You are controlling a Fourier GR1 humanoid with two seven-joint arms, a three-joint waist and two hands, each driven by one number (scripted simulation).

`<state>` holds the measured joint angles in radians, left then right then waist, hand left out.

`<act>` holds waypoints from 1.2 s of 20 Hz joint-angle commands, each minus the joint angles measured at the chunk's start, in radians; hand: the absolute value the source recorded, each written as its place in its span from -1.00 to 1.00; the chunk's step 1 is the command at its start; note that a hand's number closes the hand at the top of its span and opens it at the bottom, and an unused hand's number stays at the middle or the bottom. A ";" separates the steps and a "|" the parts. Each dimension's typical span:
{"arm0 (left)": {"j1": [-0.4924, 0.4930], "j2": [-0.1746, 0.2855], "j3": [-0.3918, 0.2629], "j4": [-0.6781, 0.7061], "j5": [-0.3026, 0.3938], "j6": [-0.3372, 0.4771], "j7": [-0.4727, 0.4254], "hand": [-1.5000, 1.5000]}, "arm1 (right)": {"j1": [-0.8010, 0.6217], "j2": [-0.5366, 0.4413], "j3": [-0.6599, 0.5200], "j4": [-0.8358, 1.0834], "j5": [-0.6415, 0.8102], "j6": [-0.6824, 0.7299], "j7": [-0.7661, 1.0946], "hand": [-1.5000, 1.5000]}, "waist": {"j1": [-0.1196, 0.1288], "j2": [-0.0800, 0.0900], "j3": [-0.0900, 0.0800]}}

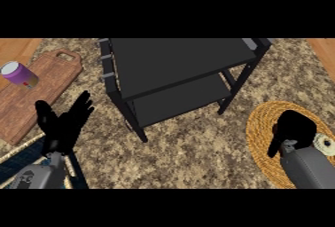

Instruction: Pick the sweet potato from the placemat and place it in the tiered shelf

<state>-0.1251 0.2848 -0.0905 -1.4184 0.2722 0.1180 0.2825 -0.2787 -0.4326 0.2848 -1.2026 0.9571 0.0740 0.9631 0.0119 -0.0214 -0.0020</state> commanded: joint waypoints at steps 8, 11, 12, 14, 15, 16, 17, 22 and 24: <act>0.068 -0.019 -0.006 0.042 -0.020 0.013 0.017 0.00 | 0.034 0.178 0.166 -0.096 -0.036 0.015 -0.209 1.00 | 0.012 0.019 0.002; 0.033 -0.019 -0.022 0.034 -0.019 -0.008 0.029 0.00 | 0.017 0.351 0.305 -0.187 -0.099 0.070 -0.333 1.00 | 0.076 0.032 0.006; 0.016 -0.013 -0.023 0.022 -0.017 -0.015 0.037 0.00 | 0.015 0.389 0.349 -0.209 -0.115 0.093 -0.377 1.00 | 0.100 0.036 0.008; 0.012 -0.016 -0.025 0.033 -0.025 -0.001 0.052 0.00 | 0.010 0.421 0.428 -0.277 -0.120 0.107 -0.408 1.00 | 0.083 0.027 0.006; 0.013 -0.004 -0.021 0.033 -0.018 -0.015 0.062 0.00 | -0.008 0.423 0.456 -0.315 -0.153 0.111 -0.410 1.00 | 0.082 0.024 0.005; 0.024 -0.016 -0.017 0.054 -0.028 -0.003 0.032 0.00 | 0.029 0.425 0.500 -0.376 -0.182 0.074 -0.401 1.00 | 0.047 0.020 0.003; 0.027 0.005 -0.009 0.061 -0.022 -0.020 0.044 0.00 | 0.031 0.426 0.525 -0.430 -0.215 0.045 -0.391 1.00 | 0.037 0.018 0.003; 0.048 -0.016 0.008 0.063 -0.034 0.022 0.034 0.00 | -0.006 0.431 0.679 -0.727 -0.143 -0.024 -0.192 1.00 | -0.009 0.010 0.001; 0.074 0.020 0.046 0.067 0.015 -0.036 0.032 0.00 | -0.047 0.431 0.647 -0.855 -0.111 0.032 -0.108 1.00 | -0.016 0.010 0.000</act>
<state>-0.1177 0.2795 -0.0821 -1.4126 0.2579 0.1144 0.3205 -0.2812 -0.0179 0.8937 -1.8552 0.8220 0.0912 0.7307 0.0115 -0.0188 0.0100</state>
